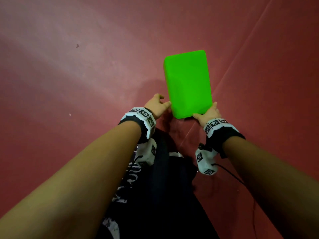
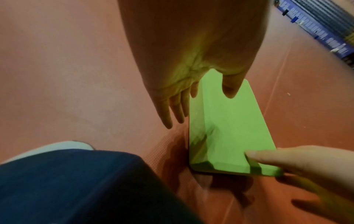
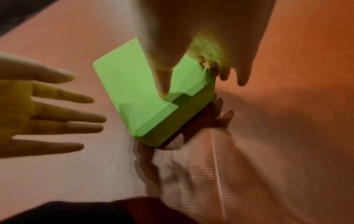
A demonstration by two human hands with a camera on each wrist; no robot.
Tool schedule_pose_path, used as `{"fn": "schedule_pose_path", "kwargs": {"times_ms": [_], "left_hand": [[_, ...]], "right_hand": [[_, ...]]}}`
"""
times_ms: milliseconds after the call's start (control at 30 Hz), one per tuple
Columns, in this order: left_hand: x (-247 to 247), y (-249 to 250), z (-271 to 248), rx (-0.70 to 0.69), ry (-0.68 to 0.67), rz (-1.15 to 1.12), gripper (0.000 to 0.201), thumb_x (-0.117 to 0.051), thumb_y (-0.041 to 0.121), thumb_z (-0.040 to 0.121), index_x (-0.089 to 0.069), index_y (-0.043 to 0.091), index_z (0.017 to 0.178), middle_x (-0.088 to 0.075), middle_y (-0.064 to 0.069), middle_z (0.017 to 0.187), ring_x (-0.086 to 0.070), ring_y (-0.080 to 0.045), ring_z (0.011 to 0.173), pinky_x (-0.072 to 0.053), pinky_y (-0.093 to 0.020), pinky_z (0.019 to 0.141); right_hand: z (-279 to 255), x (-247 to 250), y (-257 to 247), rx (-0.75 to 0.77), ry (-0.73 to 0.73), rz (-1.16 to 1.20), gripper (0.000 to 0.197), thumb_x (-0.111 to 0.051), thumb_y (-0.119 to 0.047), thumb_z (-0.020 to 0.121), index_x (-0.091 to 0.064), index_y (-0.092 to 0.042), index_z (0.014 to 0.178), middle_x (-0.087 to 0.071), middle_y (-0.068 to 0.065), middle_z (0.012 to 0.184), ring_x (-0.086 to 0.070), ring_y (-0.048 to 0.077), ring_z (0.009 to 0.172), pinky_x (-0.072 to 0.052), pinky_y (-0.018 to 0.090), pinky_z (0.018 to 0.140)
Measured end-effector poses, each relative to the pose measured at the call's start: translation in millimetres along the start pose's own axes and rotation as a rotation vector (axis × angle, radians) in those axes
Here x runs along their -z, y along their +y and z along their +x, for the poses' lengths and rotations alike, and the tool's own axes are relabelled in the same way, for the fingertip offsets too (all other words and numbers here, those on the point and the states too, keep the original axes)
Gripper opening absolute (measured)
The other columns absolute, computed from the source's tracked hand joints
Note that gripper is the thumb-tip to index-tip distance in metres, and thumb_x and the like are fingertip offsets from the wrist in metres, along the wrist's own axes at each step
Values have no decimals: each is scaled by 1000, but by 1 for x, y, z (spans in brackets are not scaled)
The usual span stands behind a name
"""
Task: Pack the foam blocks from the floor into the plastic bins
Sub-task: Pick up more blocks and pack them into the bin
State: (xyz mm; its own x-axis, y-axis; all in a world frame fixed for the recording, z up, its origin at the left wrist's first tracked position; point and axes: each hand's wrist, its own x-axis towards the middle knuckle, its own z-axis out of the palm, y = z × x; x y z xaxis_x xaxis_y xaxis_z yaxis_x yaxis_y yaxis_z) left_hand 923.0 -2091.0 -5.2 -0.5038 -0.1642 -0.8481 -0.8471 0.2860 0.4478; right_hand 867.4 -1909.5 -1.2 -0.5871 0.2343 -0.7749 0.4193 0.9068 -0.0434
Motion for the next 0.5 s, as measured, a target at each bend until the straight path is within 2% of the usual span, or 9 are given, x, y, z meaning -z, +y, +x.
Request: {"fn": "schedule_pose_path", "kwargs": {"times_ms": [67, 133, 200, 267, 333, 433, 500], "left_hand": [[-5, 3, 18, -2, -43, -48, 63, -56, 34, 94, -30, 10, 145, -50, -12, 139, -52, -27, 123, -38, -28, 99], [-9, 6, 34, 16, -93, -98, 71, -56, 33, 94, -20, 11, 150, -41, -13, 147, -47, -29, 129, -38, -33, 104], [-12, 6, 41, 35, -111, -178, 70, -55, 31, 95, -18, 10, 150, -39, -12, 148, -46, -28, 129, -40, -32, 99], [-12, 6, 41, 64, -106, -319, 67, -55, 29, 95, -21, 8, 149, -41, -12, 147, -46, -26, 130, -38, -32, 99], [-8, 2, 34, 95, -78, -426, 65, -55, 30, 95, -26, 6, 148, -43, -12, 146, -45, -26, 131, -37, -38, 107], [10, 2, 8, 91, -25, -534, 43, -53, 26, 96, -49, 6, 133, -54, -14, 135, -50, -27, 124, -41, -38, 103], [28, 1, -14, 103, 4, -603, 36, -53, 27, 95, -56, 8, 125, -58, -15, 128, -54, -28, 119, -44, -40, 103]], "right_hand": [[12, -10, -2, 4, 17, 68, 104, -70, -38, 82, 1, -9, 151, -19, 17, 153, -24, 34, 140, -24, 41, 113], [22, -17, -4, -29, 60, 145, 104, -72, -39, 80, -3, -8, 151, -18, 18, 152, -25, 35, 139, -26, 39, 111], [23, -18, -6, -62, 81, 186, 102, -72, -44, 78, -12, -7, 151, -21, 19, 150, -27, 35, 138, -27, 39, 110], [20, -17, -7, -70, 107, 201, 93, -71, -49, 76, -28, -6, 146, -28, 20, 145, -31, 35, 135, -28, 39, 109], [8, -14, -11, -44, 127, 239, 79, -70, -51, 76, -43, -6, 135, -36, 18, 139, -38, 33, 129, -33, 38, 105], [-20, -7, -29, 39, 153, 342, 67, -72, -47, 77, -42, -8, 122, -46, 16, 126, -48, 28, 114, -38, 33, 91], [-44, 1, -47, 94, 146, 413, 56, -74, -42, 76, -38, -13, 108, -56, 10, 107, -56, 25, 96, -39, 28, 75]]}}
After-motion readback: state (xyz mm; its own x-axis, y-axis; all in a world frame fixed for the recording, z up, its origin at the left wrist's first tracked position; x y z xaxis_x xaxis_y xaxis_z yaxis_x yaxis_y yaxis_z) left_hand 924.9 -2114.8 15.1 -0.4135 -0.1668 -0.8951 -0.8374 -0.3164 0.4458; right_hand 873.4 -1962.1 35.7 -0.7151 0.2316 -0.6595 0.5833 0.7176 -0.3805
